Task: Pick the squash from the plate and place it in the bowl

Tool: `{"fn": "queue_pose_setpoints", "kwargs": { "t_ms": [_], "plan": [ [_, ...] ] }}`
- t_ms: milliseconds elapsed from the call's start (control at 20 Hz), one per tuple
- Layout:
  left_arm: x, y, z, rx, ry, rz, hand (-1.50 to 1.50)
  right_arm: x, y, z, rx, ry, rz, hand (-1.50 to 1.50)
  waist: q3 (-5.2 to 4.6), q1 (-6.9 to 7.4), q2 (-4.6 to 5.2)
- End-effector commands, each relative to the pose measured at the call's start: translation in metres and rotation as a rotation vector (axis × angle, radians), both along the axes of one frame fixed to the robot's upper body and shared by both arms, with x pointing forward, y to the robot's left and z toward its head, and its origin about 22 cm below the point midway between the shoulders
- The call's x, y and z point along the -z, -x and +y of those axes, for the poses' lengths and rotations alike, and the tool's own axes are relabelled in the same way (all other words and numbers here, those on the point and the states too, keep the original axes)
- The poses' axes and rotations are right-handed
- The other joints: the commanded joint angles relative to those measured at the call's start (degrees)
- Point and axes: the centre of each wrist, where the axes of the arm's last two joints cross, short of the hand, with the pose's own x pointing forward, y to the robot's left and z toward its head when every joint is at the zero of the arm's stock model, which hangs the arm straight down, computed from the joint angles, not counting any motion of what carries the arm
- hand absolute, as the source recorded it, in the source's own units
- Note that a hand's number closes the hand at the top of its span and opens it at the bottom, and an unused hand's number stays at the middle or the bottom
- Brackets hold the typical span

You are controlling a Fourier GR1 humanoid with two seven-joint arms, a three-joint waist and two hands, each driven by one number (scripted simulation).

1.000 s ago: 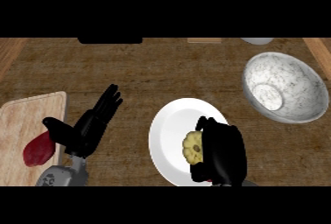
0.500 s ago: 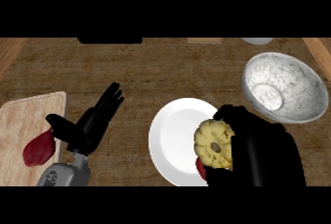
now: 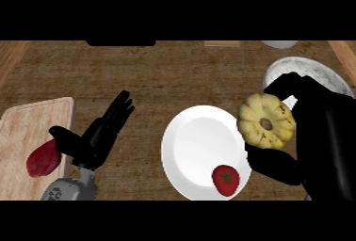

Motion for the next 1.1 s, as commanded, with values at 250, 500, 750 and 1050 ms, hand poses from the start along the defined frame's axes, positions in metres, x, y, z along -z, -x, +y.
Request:
{"fn": "queue_pose_setpoints", "kwargs": {
  "t_ms": [250,500,750,1050],
  "plan": [
    [0.008,-0.001,0.001,0.000,0.003,0.002,0.00,-0.007,-0.067,-0.066,0.147,-0.069,-0.005,1.50,0.06,0.19,0.32],
    [0.011,0.007,-0.006,0.000,0.007,-0.002,0.00,0.015,-0.091,-0.099,0.146,-0.069,0.007,1.50,0.07,0.21,0.20],
    [-0.008,-0.009,0.006,0.002,-0.003,-0.012,0.00,0.026,-0.143,-0.127,0.185,0.012,0.018,1.50,0.06,0.59,0.31],
    [-0.002,-0.003,-0.003,0.019,-0.001,-0.016,0.00,0.085,-0.183,-0.170,0.251,0.106,0.111,1.50,0.10,1.75,0.78]
  ]
}}
